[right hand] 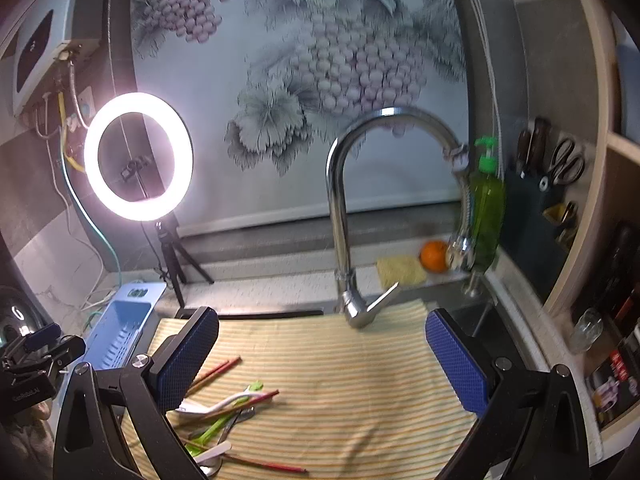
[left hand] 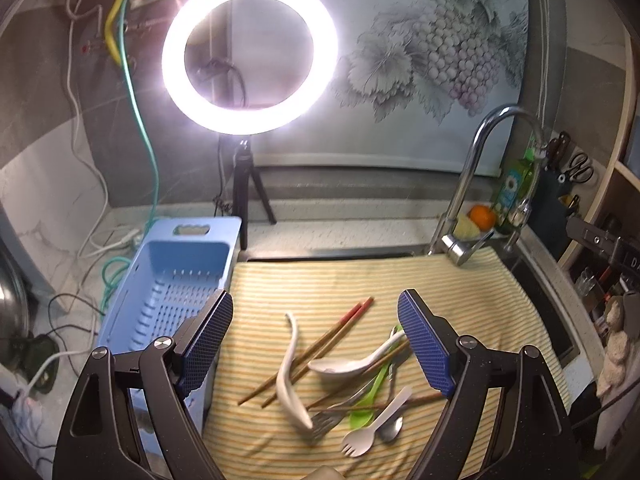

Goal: Organize utensils
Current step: 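Move the right tool toward the utensil pile on the striped cloth, then grasp the white ceramic spoon by its handle with the right tool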

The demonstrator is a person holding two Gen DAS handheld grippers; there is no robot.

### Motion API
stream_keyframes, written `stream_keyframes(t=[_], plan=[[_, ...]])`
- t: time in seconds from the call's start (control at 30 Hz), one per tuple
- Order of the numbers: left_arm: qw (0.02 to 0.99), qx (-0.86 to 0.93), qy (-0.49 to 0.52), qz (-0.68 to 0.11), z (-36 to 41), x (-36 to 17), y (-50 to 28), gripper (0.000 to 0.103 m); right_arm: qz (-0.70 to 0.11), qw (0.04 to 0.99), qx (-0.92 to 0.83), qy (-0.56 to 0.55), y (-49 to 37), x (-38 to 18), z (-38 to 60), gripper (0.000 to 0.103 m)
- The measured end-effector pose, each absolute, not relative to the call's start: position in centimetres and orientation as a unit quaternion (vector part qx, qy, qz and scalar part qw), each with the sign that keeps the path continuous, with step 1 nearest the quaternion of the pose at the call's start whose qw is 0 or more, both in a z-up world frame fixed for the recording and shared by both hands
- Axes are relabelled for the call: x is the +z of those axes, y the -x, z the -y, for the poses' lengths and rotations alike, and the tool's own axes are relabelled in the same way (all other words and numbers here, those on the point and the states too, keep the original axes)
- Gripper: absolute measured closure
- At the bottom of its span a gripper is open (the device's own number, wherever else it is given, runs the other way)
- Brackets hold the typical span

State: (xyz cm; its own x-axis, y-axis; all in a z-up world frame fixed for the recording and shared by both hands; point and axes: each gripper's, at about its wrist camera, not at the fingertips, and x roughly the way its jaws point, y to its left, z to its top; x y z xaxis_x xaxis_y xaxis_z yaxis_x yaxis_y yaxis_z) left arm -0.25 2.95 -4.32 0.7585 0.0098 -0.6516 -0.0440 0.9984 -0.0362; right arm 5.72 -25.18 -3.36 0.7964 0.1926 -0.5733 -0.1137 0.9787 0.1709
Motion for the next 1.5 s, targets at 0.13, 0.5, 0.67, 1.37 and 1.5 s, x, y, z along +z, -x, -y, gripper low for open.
stream_keyframes(t=[0.13, 0.5, 0.67, 1.37, 1.5], plan=[[0.928, 0.015, 0.024, -0.372, -3.9, -6.0, 0.8, 0.018, -0.349, 0.929, 0.101, -0.065, -6.6, -5.6, 24.8, 0.001], [0.906, 0.048, 0.051, -0.417, -7.0, -10.4, 2.8, 0.019, -0.426, 0.881, 0.177, -0.101, -8.8, -10.1, 21.8, 0.001], [0.901, 0.056, 0.046, -0.428, -6.8, -12.1, 3.4, 0.019, -0.454, 0.854, 0.234, -0.100, -10.7, -11.1, 18.0, 0.005], [0.901, 0.031, 0.007, -0.433, -4.7, -15.5, 2.2, 0.069, -0.594, 0.723, 0.353, -0.012, -19.0, -20.2, 0.9, 0.046], [0.897, 0.027, 0.022, -0.440, -5.0, -16.2, 2.0, 0.075, -0.606, 0.716, 0.347, -0.004, -19.4, -21.2, 0.2, 0.047]])
